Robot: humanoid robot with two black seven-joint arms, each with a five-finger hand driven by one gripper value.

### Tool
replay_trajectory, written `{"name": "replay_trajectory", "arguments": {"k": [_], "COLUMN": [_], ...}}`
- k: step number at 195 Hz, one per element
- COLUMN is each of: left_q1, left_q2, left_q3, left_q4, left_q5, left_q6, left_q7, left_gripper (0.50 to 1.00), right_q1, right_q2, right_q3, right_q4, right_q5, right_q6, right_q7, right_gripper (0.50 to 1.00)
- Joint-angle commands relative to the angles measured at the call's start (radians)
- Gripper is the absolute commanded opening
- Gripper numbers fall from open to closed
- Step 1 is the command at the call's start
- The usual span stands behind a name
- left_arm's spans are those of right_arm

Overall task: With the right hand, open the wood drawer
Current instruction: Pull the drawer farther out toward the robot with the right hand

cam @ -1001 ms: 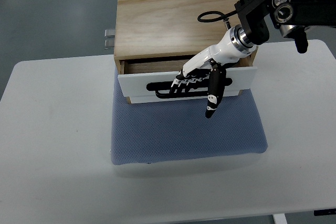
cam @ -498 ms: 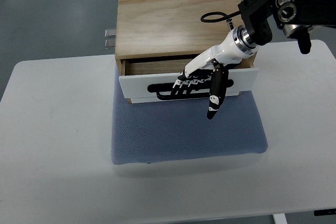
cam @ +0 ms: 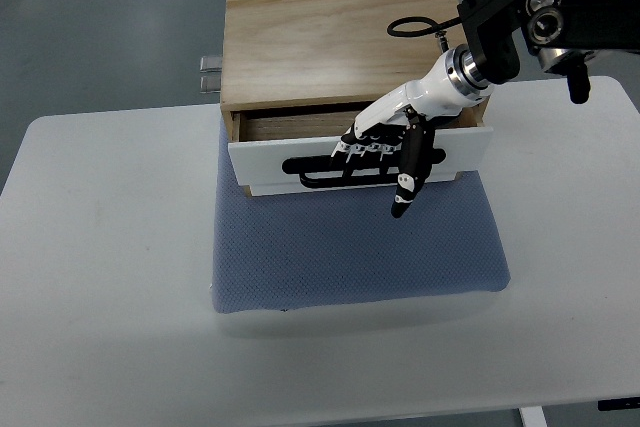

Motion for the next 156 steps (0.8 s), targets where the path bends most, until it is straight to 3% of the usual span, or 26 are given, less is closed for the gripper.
{"name": "replay_trajectory", "arguments": {"k": [1, 51, 124, 156], "left_q1": [-0.001, -0.001, -0.001, -0.001], "left_q2": [0.0, 0.0, 0.0, 0.0], "left_q3": [0.0, 0.0, 0.0, 0.0], "left_q4": [0.0, 0.0, 0.0, 0.0], "left_q5": [0.0, 0.0, 0.0, 0.0], "left_q6": [0.0, -0.001, 0.0, 0.0], "left_q7": [0.0, 0.0, 0.0, 0.0], "left_gripper": [1.0, 1.0, 1.0, 1.0], "right_q1": [0.009, 0.034, 0.04, 0.017], "right_q2": [-0.002, -0.02, -0.005, 0.009], "right_q3": [-0.011, -0.012, -0.014, -0.012], "right_q4": [0.0, 0.003, 0.004, 0.003], "right_q5": [-0.001, 0.001, 0.002, 0.002], "right_q6": [0.005, 0.055, 0.056, 0.014], "right_q7": [0.001, 0.003, 0.004, 0.004], "right_gripper": [0.94, 0.942, 0.942, 0.942]}}
